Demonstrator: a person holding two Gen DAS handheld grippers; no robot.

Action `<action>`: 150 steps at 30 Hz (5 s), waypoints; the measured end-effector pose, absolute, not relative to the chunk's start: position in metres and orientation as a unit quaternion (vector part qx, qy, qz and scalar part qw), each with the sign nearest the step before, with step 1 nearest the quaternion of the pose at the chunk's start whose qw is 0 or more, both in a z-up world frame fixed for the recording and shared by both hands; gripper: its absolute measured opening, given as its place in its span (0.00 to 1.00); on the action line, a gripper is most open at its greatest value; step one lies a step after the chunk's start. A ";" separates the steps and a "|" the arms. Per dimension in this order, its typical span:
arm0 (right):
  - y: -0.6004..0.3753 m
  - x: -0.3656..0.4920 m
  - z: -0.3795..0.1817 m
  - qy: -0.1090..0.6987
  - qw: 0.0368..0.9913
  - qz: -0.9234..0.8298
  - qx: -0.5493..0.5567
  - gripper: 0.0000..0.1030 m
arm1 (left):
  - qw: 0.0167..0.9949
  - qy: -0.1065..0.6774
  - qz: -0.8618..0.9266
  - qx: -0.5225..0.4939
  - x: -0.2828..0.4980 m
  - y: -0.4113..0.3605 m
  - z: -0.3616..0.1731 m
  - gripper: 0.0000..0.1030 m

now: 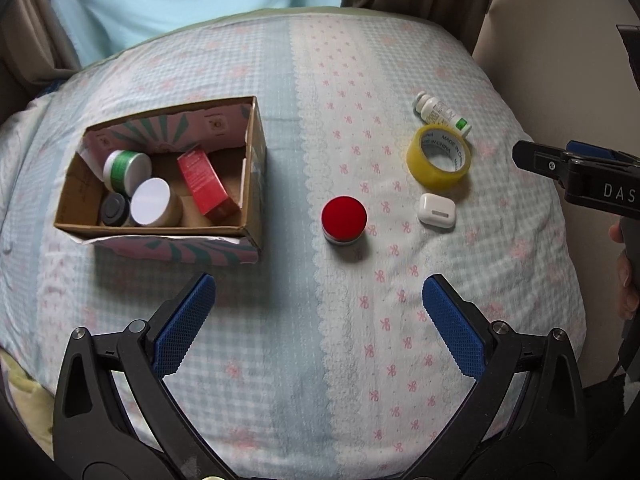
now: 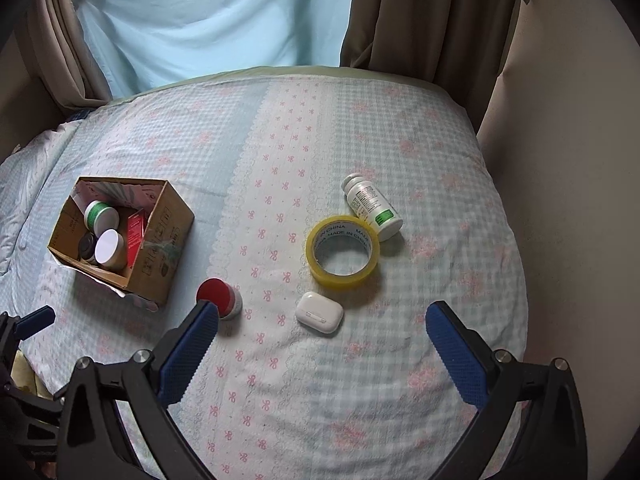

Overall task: Organize rigid objects
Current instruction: 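Grasp red lid with left tool while right tool grasps yellow tape roll, then carry red lid and yellow tape roll over the box and lower them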

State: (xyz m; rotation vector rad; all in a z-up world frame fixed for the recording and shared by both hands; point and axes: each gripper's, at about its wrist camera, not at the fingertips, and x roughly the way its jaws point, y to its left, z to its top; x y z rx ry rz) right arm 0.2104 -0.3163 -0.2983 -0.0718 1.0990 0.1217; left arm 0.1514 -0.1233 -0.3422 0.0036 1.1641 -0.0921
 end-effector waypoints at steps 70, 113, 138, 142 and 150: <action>-0.348 0.281 -0.313 0.532 0.846 0.010 0.035 0.95 | 0.829 0.553 -0.075 0.025 0.238 -0.131 -0.320 0.50; -0.005 0.245 -0.246 0.562 0.815 0.052 0.129 0.95 | 0.820 0.562 -0.107 0.020 0.270 0.228 -0.274 0.50; 0.016 0.346 -0.400 0.696 0.702 0.073 0.131 0.95 | 0.741 0.649 -0.142 0.101 0.344 0.185 -0.401 0.50; 0.020 0.355 -0.411 0.706 0.693 0.083 0.119 0.95 | 0.738 0.648 -0.143 0.119 0.348 0.179 -0.405 0.50; 0.021 0.367 -0.417 0.705 0.692 0.084 0.134 0.95 | 0.743 0.638 -0.144 0.138 0.354 0.173 -0.399 0.51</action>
